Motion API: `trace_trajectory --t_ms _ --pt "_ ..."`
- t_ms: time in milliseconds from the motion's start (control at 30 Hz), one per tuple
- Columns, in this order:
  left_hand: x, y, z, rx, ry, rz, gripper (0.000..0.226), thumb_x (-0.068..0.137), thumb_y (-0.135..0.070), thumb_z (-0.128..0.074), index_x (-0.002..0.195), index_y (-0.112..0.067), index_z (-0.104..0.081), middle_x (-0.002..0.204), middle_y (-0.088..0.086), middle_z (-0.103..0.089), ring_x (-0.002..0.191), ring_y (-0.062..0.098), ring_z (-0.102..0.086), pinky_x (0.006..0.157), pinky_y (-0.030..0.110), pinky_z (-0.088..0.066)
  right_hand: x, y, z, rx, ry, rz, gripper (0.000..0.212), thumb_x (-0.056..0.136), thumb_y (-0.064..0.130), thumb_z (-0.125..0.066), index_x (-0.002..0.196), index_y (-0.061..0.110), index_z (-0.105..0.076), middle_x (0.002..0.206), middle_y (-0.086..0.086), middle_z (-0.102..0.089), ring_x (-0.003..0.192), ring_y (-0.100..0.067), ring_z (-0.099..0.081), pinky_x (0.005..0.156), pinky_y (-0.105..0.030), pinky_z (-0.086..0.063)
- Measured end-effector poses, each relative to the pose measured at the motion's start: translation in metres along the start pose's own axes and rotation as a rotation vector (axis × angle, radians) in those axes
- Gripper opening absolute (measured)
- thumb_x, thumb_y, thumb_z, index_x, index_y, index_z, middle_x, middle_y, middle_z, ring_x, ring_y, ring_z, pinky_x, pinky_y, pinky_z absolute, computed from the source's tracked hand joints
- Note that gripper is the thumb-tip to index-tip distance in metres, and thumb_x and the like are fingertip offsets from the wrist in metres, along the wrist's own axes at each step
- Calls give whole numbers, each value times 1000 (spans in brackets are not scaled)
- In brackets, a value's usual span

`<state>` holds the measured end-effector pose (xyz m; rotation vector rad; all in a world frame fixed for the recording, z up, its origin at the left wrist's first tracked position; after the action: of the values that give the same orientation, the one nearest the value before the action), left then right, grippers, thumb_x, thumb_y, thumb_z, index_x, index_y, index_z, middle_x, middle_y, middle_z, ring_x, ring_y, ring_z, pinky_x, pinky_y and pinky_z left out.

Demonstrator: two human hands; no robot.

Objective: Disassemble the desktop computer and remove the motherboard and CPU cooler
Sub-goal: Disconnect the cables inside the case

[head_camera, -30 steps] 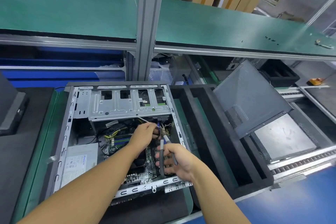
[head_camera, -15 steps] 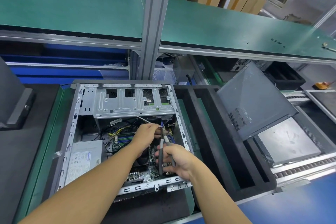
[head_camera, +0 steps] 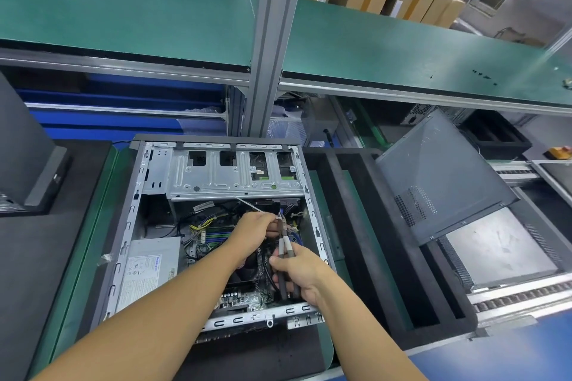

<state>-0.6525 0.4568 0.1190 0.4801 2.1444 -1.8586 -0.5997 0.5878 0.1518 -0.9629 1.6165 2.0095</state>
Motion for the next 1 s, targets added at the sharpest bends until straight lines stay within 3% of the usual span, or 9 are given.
trace_trajectory --t_ms 67,200,367,500,600,667,767,867,1000 --pt "-1 0 0 13 0 -3 30 100 -14 -44 94 -4 -72 87 5 -78 86 15 -75 70 17 -55 -1 0 0 -9 -15 5 10 95 12 -62 93 17 -54 62 0 -58 54 -14 -56 57 -35 -40" --pt "-2 0 0 -6 -1 -4 30 100 -13 -44 94 -3 -72 87 6 -78 86 16 -75 70 18 -55 -1 0 -1 6 -15 23 10 95 8 -60 93 16 -54 66 -2 -58 53 -14 -56 70 -44 -42" --pt "-4 -1 -1 10 -8 -9 31 100 -12 -44 93 -6 -73 86 5 -78 86 16 -75 70 17 -55 -1 1 0 -18 -25 28 13 96 8 -58 89 17 -51 69 -2 -55 51 -13 -51 53 -28 -49" --pt "-4 0 2 -5 -21 -2 34 100 -11 -41 86 -7 -73 83 8 -77 83 24 -75 75 25 -56 -3 1 -1 -94 -19 74 14 96 10 -59 87 18 -51 71 -1 -53 53 -13 -49 53 -27 -47" --pt "-4 -1 3 6 -26 5 33 99 -12 -42 87 -9 -73 82 5 -77 81 21 -75 76 24 -56 -8 1 -2 -94 -16 129 12 94 8 -60 89 17 -54 74 -2 -54 57 -13 -50 60 -30 -49" --pt "-6 -2 5 15 -68 -25 33 100 -13 -43 88 -12 -73 83 -1 -77 81 13 -74 73 21 -55 -13 2 -2 -81 6 187 11 93 8 -60 97 18 -59 83 -2 -60 70 -14 -55 72 -33 -49" --pt "-13 -4 12 15 -137 -86 30 101 -16 -45 91 -13 -73 86 -3 -78 84 10 -74 64 15 -53 -19 6 0 -3 80 227 34 93 6 -58 116 29 -64 107 10 -72 95 -11 -62 93 -37 -49" --pt "-19 -6 19 -14 -155 -92 27 99 -13 -46 92 -6 -72 85 6 -77 84 19 -75 66 23 -55 -23 9 4 134 140 246 48 93 -6 -50 124 27 -63 119 8 -70 103 -15 -65 99 -42 -51" --pt "-31 -13 28 -99 -151 -59 24 98 -8 -47 94 0 -69 87 16 -76 84 31 -74 69 30 -60 -28 9 7 145 166 328 56 92 -11 -47 127 30 -62 124 10 -69 116 -12 -64 103 -37 -50"
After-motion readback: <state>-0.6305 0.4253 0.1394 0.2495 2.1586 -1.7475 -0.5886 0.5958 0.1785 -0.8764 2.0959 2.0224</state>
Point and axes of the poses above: each hand's wrist, its own x-axis towards the middle knuckle, its own z-axis out of the back of the hand, y = z × x, the point moved 1 cm from there along x, towards the middle knuckle
